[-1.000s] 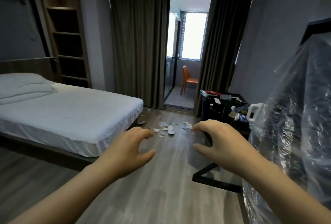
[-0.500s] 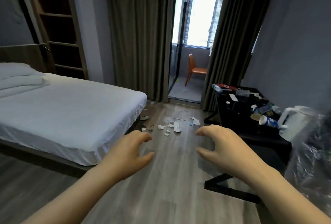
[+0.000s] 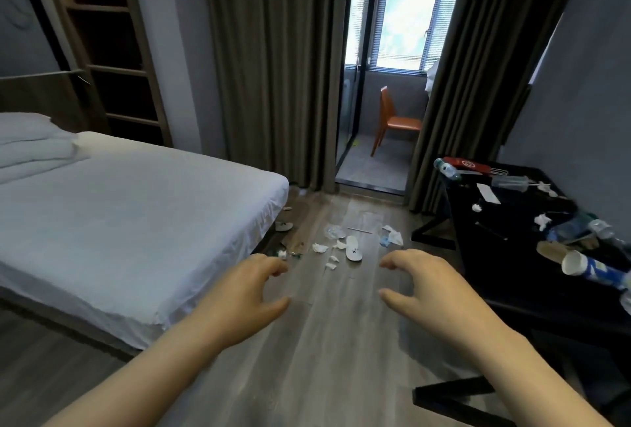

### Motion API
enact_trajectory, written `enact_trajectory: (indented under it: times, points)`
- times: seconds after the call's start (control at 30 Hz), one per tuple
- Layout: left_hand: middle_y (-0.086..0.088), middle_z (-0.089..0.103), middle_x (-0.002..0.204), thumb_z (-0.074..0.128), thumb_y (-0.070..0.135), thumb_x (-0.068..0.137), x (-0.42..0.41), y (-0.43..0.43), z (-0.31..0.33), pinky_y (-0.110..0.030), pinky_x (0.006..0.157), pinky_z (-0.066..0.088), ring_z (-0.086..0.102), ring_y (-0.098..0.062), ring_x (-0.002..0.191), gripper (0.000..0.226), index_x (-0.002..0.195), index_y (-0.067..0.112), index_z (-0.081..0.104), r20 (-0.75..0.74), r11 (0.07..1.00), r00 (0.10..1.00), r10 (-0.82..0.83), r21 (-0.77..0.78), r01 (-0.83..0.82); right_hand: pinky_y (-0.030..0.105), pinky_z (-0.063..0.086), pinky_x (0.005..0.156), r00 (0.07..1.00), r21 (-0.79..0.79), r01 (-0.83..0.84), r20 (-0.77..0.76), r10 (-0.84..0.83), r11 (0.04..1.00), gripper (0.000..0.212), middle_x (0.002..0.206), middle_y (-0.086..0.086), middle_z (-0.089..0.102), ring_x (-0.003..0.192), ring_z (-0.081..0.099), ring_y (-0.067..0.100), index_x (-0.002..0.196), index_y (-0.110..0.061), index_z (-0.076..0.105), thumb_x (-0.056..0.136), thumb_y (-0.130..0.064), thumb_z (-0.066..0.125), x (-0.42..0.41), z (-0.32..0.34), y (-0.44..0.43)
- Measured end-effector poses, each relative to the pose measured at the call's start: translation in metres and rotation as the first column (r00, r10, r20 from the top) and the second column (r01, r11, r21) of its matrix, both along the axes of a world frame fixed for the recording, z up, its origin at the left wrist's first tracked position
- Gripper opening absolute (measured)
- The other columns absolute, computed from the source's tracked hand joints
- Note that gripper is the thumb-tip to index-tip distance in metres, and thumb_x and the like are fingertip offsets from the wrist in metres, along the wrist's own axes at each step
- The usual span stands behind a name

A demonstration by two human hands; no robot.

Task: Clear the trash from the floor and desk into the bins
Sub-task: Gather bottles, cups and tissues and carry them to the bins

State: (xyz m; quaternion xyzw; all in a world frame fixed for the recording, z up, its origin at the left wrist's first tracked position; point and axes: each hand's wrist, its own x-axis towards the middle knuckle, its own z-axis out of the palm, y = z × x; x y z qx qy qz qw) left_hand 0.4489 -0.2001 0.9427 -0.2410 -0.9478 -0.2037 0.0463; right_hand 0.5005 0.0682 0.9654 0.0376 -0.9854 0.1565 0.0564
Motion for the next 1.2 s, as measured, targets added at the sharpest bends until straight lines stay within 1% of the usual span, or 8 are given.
enact_trajectory:
  times: [0.27, 0.47, 0.67, 0.83, 0.97, 1.03, 1.1, 1.2]
  points:
    - [0.019, 0.053, 0.11, 0.06, 0.049, 0.084, -0.112, 0.033, -0.019, -0.005, 0.073, 0.035, 0.046, 0.005, 0.093, 0.042, 0.123, 0.035, 0.054, 0.048, 1.0, 0.998, 0.026, 0.015, -0.026, 0.026, 0.042, 0.097, 0.997, -0.01, -0.014, 0.078, 0.015, 1.0, 0.043, 0.123, -0.011, 0.058, 0.116, 0.053, 0.007, 0.122, -0.031, 0.057, 0.081, -0.041, 0.064, -0.124, -0.016, 0.041]
    - [0.015, 0.054, 0.117, 0.062, 0.048, 0.084, -0.204, 0.047, -0.04, -0.014, 0.086, 0.039, 0.049, 0.001, 0.101, 0.044, 0.124, 0.034, 0.054, 0.118, 0.999, 0.992, 0.035, 0.001, -0.035, 0.025, 0.042, 0.096, 0.99, -0.019, 0.007, 0.138, -0.004, 1.0, 0.045, 0.121, -0.011, 0.058, 0.113, 0.054, 0.007, 0.123, -0.03, 0.057, 0.08, -0.04, 0.066, -0.206, -0.041, 0.053]
    - [0.012, 0.057, 0.115, 0.063, 0.045, 0.083, -0.32, 0.05, -0.05, -0.012, 0.077, 0.034, 0.049, 0.001, 0.095, 0.042, 0.122, 0.03, 0.057, 0.102, 1.0, 0.995, 0.01, 0.014, -0.011, 0.023, 0.043, 0.093, 0.989, -0.003, 0.042, 0.144, -0.042, 0.999, 0.044, 0.119, -0.012, 0.06, 0.111, 0.055, 0.007, 0.12, -0.03, 0.059, 0.078, -0.039, 0.067, -0.313, -0.052, 0.056]
    - [0.013, 0.057, 0.115, 0.063, 0.045, 0.083, -0.412, 0.047, -0.058, -0.016, 0.081, 0.04, 0.054, -0.002, 0.101, 0.04, 0.12, 0.03, 0.058, 0.116, 1.0, 0.993, -0.022, 0.017, 0.02, 0.02, 0.042, 0.092, 0.977, -0.035, 0.092, 0.196, -0.083, 0.995, 0.042, 0.115, -0.016, 0.057, 0.11, 0.053, 0.003, 0.119, -0.035, 0.057, 0.079, -0.04, 0.067, -0.395, -0.063, 0.053]
    - [0.012, 0.057, 0.108, 0.064, 0.045, 0.082, -0.48, 0.054, -0.063, -0.017, 0.073, 0.036, 0.054, -0.003, 0.095, 0.038, 0.116, 0.03, 0.059, 0.121, 0.999, 0.992, -0.048, -0.005, 0.049, 0.021, 0.042, 0.093, 0.966, -0.064, 0.109, 0.242, -0.091, 0.992, 0.04, 0.115, -0.013, 0.057, 0.111, 0.054, 0.004, 0.119, -0.032, 0.057, 0.08, -0.038, 0.065, -0.451, -0.075, 0.059]
    - [0.013, 0.058, 0.109, 0.065, 0.045, 0.082, -0.508, 0.061, -0.066, -0.017, 0.075, 0.039, 0.055, -0.003, 0.096, 0.037, 0.116, 0.03, 0.06, 0.141, 0.999, 0.989, -0.054, 0.006, 0.054, 0.021, 0.042, 0.094, 0.959, -0.071, 0.123, 0.264, -0.1, 0.99, 0.042, 0.116, -0.012, 0.057, 0.112, 0.053, 0.004, 0.121, -0.03, 0.057, 0.081, -0.037, 0.065, -0.475, -0.079, 0.066]
    - [0.015, 0.059, 0.108, 0.065, 0.046, 0.081, -0.536, 0.073, -0.069, -0.011, 0.075, 0.04, 0.055, 0.0, 0.094, 0.036, 0.114, 0.032, 0.06, 0.155, 0.998, 0.986, -0.062, 0.013, 0.061, 0.02, 0.041, 0.094, 0.956, -0.071, 0.134, 0.272, -0.11, 0.988, 0.042, 0.117, -0.013, 0.058, 0.112, 0.053, 0.003, 0.121, -0.031, 0.057, 0.08, -0.037, 0.065, -0.501, -0.082, 0.075]
    - [0.017, 0.059, 0.102, 0.064, 0.047, 0.081, -0.584, 0.096, -0.075, -0.005, 0.065, 0.035, 0.053, 0.003, 0.087, 0.032, 0.11, 0.031, 0.062, 0.176, 0.997, 0.981, -0.079, 0.001, 0.081, 0.019, 0.041, 0.092, 0.954, -0.064, 0.15, 0.271, -0.128, 0.987, 0.042, 0.118, -0.013, 0.059, 0.11, 0.054, 0.004, 0.12, -0.032, 0.058, 0.079, -0.035, 0.066, -0.545, -0.091, 0.096]
